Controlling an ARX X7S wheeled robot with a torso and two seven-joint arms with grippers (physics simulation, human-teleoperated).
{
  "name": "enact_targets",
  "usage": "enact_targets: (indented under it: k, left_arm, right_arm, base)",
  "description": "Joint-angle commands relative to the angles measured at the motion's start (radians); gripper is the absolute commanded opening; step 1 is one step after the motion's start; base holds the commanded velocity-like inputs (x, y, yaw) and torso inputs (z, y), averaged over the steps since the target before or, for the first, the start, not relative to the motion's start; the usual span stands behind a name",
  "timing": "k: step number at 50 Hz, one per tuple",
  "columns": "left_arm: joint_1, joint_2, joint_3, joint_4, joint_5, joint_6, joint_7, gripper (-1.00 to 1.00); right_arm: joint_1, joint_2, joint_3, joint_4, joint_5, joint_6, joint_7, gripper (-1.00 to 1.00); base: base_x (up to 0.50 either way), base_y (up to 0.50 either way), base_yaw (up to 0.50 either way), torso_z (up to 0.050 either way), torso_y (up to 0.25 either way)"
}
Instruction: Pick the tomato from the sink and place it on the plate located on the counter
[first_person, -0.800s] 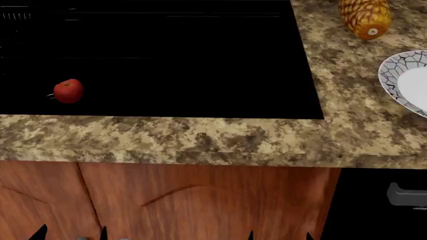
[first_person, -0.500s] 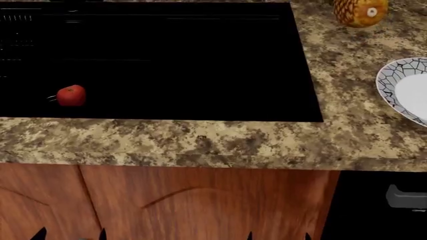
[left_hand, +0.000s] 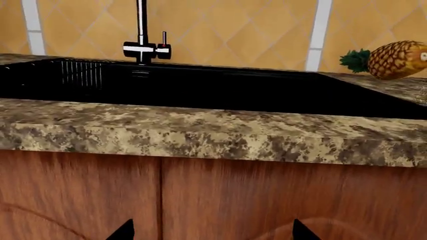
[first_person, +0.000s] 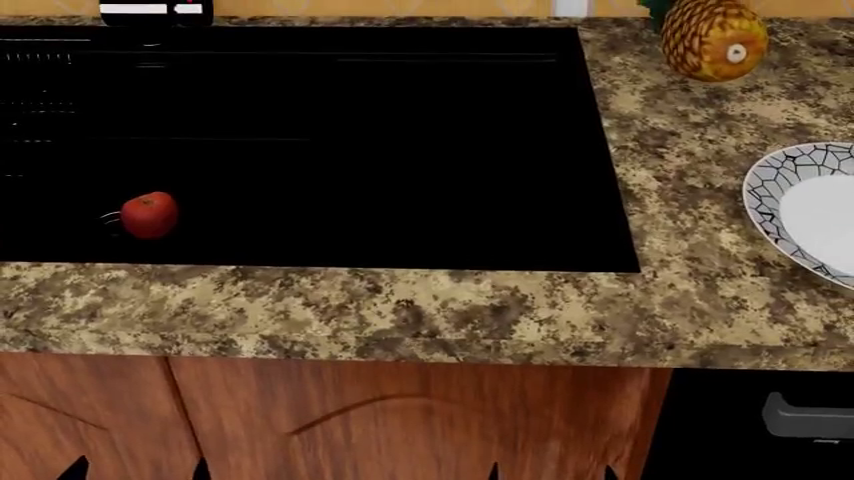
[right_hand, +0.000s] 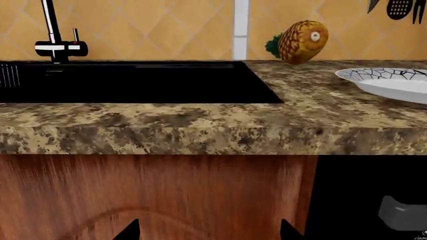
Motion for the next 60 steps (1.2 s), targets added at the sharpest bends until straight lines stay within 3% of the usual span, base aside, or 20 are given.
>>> enact_targets:
  k: [1,7,13,18,27,38,50,60]
  left_arm:
    - [0.008,-0.015,0.016,0.012,-0.018,0.007,-0.008,1.0]
    - [0.015,-0.02,0.019,0.032,-0.033,0.031,-0.006,1.0]
    - [-0.067,-0.073,-0.023,0.273,-0.125,-0.281,-0.065,1.0]
    - [-0.194,-0.134,-0.05,0.448,-0.214,-0.559,-0.105,1.0]
    - [-0.453,-0.201,-0.102,0.513,-0.309,-0.781,-0.121,1.0]
    - [-0.766,-0.245,-0.028,0.333,-0.278,-0.843,-0.077,1.0]
    - [-1.08,-0.189,0.056,-0.083,-0.229,-0.752,0.019,1.0]
    - [-1.228,-0.156,0.095,-0.322,-0.194,-0.708,0.053,1.0]
  right_arm:
    - [0.003,0.009,-0.015,-0.003,0.011,-0.002,0.011,1.0]
    - [0.004,0.013,-0.019,-0.018,0.019,0.007,0.017,1.0]
    - [0.081,0.064,-0.019,-0.291,0.033,0.266,0.041,1.0]
    - [0.197,0.084,-0.001,-0.38,0.05,0.398,0.049,1.0]
    - [0.441,0.099,0.02,-0.375,0.096,0.552,0.025,1.0]
    - [0.77,0.083,-0.009,-0.135,0.108,0.62,-0.031,1.0]
    - [1.006,0.051,-0.056,0.212,0.083,0.536,-0.094,1.0]
    - [1.184,0.031,-0.085,0.516,0.053,0.442,-0.132,1.0]
  base:
    - [0.0,0.0,0.0,0.05,0.0]
    - [0.0,0.0,0.0,0.05,0.0]
    - [0.0,0.0,0.0,0.008,0.0]
    - [0.0,0.0,0.0,0.0,0.0]
    - [0.0,0.0,0.0,0.0,0.0]
    - [0.0,0.0,0.0,0.0,0.0]
    - [0.0,0.0,0.0,0.0,0.0]
    - [0.0,0.0,0.0,0.0,0.0]
